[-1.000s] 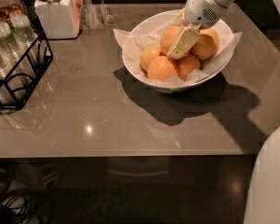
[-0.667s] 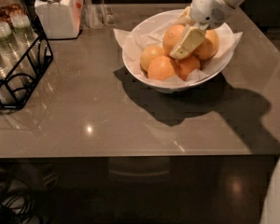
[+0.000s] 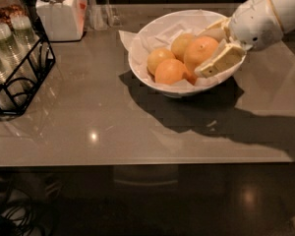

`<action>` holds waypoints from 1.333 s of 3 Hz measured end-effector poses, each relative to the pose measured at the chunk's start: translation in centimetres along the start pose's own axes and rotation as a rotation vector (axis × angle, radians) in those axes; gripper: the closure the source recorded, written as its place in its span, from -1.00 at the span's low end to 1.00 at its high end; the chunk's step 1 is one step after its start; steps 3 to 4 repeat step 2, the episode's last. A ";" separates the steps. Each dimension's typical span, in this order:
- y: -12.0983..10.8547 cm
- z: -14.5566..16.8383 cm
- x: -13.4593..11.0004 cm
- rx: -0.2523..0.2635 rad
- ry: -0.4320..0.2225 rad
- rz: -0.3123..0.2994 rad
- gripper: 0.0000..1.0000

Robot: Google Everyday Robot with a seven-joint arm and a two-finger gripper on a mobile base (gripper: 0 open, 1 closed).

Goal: Pick orange from white bowl

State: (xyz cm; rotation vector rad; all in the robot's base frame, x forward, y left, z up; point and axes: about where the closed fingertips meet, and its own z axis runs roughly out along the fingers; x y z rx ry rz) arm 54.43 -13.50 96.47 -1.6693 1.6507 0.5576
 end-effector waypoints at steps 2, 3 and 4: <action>2.8 -0.8 0.4 -0.004 -0.100 0.008 1.00; 2.8 -0.8 0.4 -0.004 -0.100 0.008 1.00; 2.8 -0.8 0.4 -0.004 -0.100 0.008 1.00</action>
Offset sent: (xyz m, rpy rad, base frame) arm -0.0230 -0.0038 -0.0033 0.0820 0.0008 0.0182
